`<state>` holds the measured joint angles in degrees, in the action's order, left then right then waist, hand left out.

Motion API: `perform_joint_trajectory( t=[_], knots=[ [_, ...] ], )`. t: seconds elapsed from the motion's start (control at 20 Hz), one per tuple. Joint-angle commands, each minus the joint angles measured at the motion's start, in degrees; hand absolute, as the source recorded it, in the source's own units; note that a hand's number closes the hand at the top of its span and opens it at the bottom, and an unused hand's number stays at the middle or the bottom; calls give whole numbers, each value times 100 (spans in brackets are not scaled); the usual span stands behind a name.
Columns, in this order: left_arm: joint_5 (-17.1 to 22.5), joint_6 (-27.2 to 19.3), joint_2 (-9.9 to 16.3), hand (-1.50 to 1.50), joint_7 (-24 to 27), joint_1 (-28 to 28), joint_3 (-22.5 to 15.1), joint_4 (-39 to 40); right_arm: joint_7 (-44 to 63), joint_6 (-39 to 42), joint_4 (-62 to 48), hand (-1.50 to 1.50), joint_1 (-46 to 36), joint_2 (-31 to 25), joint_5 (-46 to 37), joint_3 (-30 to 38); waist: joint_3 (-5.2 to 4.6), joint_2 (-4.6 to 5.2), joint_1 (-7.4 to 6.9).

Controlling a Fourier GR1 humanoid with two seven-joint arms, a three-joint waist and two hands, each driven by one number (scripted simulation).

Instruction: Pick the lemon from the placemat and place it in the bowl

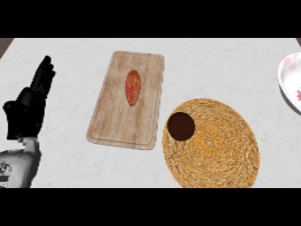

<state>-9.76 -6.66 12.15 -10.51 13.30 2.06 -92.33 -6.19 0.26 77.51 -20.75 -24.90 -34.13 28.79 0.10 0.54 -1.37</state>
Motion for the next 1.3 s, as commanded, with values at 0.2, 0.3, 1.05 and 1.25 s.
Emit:
perform_joint_trajectory(
  t=[0.2,0.3,1.05,1.25],
  knots=[
    [186,172,76,0,35,132,161,80,-1460,-1446,-3063,150,-922,-805,-738,216,9,51,-101],
    [-8,51,-94,0,-122,160,-101,-141,-1560,-1856,-3786,150,-1307,-820,-839,260,16,62,-175],
    [-21,88,-83,0,-12,230,-47,25,-3177,-297,-6003,-150,-2078,-1415,341,1167,38,110,-195],
    [94,155,-35,0,5,84,61,-61,-3260,-242,-6259,-150,-2185,-1670,580,1436,27,79,-175]
  ],
)
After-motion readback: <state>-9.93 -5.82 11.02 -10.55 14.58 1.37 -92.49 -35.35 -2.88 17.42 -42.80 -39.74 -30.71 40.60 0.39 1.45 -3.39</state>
